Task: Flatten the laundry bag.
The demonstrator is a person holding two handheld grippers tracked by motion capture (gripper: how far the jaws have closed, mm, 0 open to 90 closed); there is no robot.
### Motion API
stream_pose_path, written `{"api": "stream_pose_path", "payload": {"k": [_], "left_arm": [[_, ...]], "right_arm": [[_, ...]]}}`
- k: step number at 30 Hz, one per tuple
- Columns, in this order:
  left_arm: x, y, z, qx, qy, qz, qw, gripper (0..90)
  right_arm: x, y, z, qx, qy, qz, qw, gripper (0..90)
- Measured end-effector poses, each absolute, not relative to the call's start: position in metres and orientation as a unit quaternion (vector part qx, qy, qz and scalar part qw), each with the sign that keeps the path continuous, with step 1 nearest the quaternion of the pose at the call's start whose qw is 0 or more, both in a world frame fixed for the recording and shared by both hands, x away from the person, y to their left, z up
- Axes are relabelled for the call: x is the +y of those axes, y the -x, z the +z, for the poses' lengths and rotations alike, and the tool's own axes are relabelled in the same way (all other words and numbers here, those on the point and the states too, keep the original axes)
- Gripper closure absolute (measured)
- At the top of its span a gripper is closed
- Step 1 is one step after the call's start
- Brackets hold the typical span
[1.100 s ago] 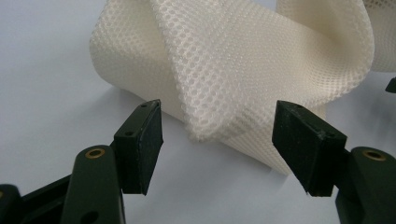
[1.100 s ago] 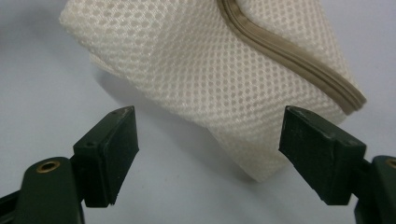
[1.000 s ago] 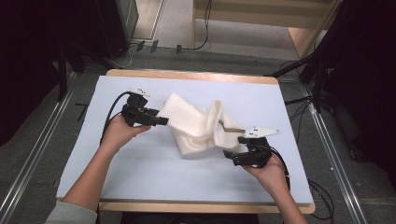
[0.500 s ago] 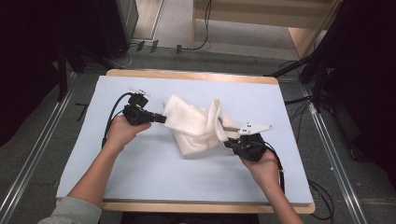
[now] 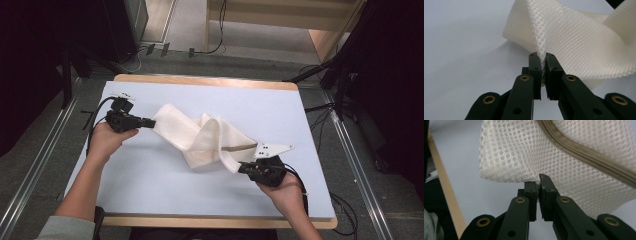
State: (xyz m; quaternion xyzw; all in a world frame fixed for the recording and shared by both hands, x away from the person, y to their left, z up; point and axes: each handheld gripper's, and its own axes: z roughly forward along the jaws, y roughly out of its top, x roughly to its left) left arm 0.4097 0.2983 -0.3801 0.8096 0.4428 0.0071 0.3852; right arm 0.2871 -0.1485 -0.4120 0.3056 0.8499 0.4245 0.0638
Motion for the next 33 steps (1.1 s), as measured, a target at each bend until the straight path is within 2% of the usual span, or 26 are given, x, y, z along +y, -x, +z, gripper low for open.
{"api": "stream_pose_path", "payload": {"k": [22,23,24,25,26,27,29,33], "left_arm": [[0.389,-0.409,-0.397,0.54,-0.751,0.049,0.377,85.7],[0.392,-0.409,-0.398,0.541,-0.751,0.048,0.375,85.6],[0.392,-0.409,-0.398,0.54,-0.751,0.05,0.376,85.4],[0.392,-0.409,-0.398,0.54,-0.751,0.05,0.376,85.3],[0.391,-0.409,-0.398,0.54,-0.75,0.053,0.378,85.1],[0.391,-0.409,-0.398,0.54,-0.75,0.053,0.378,85.0],[0.392,-0.409,-0.399,0.543,-0.75,0.058,0.373,84.4],[0.393,-0.408,-0.399,0.541,-0.752,0.061,0.372,81.1]], "right_arm": [[-0.117,-0.257,-0.417,0.879,-0.248,0.406,0.008,87.8],[-0.118,-0.257,-0.417,0.878,-0.243,0.412,0.011,79.1],[-0.119,-0.258,-0.416,0.876,-0.243,0.415,0.009,75.3],[-0.119,-0.258,-0.416,0.876,-0.243,0.415,0.009,75.3],[-0.123,-0.257,-0.414,0.874,-0.248,0.418,0.012,68.2],[-0.125,-0.257,-0.413,0.873,-0.246,0.422,0.013,65.8],[-0.134,-0.256,-0.409,0.869,-0.247,0.429,0.016,62.0],[-0.147,-0.253,-0.401,0.862,-0.25,0.441,0.022,61.5]]}}
